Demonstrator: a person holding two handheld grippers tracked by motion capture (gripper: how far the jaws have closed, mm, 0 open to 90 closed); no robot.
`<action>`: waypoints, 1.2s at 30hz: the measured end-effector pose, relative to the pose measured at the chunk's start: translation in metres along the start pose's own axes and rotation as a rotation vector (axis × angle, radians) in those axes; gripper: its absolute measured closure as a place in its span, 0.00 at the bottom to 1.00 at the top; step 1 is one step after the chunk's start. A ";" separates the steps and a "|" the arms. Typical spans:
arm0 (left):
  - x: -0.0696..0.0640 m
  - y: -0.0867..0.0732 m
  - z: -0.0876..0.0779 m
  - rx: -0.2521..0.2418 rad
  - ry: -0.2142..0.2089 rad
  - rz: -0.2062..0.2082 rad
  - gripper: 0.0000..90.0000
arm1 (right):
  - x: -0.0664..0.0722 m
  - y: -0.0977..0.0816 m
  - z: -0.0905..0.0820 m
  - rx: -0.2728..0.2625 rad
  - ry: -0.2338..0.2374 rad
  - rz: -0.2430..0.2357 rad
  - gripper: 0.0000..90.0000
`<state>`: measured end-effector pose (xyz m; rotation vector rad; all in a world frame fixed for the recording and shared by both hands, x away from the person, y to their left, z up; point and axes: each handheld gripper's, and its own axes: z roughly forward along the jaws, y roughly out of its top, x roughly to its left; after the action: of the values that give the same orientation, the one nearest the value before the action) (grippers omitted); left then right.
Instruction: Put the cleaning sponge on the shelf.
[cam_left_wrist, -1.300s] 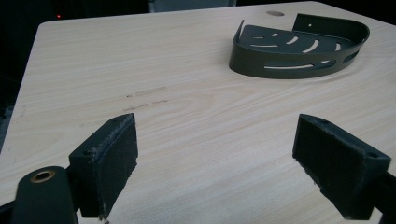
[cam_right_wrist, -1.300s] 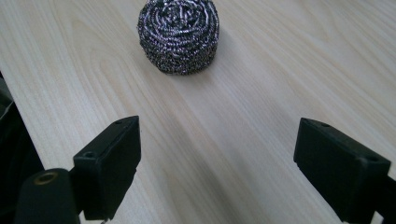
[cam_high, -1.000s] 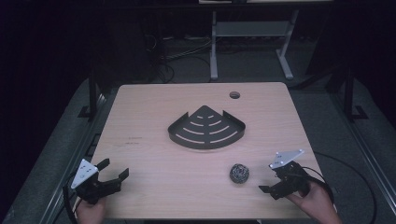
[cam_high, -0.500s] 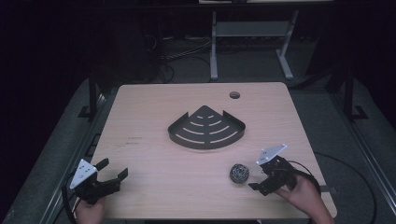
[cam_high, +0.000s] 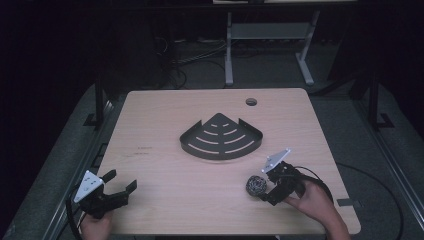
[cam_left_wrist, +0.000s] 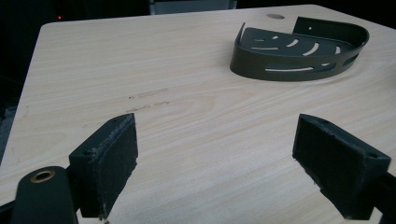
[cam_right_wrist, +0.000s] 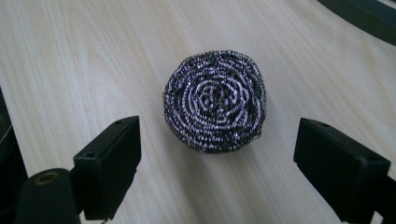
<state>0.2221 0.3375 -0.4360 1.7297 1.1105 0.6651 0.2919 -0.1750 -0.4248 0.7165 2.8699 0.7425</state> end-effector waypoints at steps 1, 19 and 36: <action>0.000 0.000 0.000 0.000 -0.001 0.000 0.15 | 0.000 0.003 0.003 0.009 0.005 -0.002 0.16; 0.000 0.000 0.001 0.000 -0.010 -0.009 0.15 | -0.003 0.018 0.027 0.087 0.033 -0.023 0.20; 0.000 0.001 0.000 -0.004 -0.011 -0.010 0.15 | -0.004 0.019 0.032 0.116 0.031 -0.032 0.33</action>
<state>0.2228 0.3376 -0.4357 1.7211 1.1093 0.6508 0.3094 -0.1481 -0.4438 0.6760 2.9655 0.5930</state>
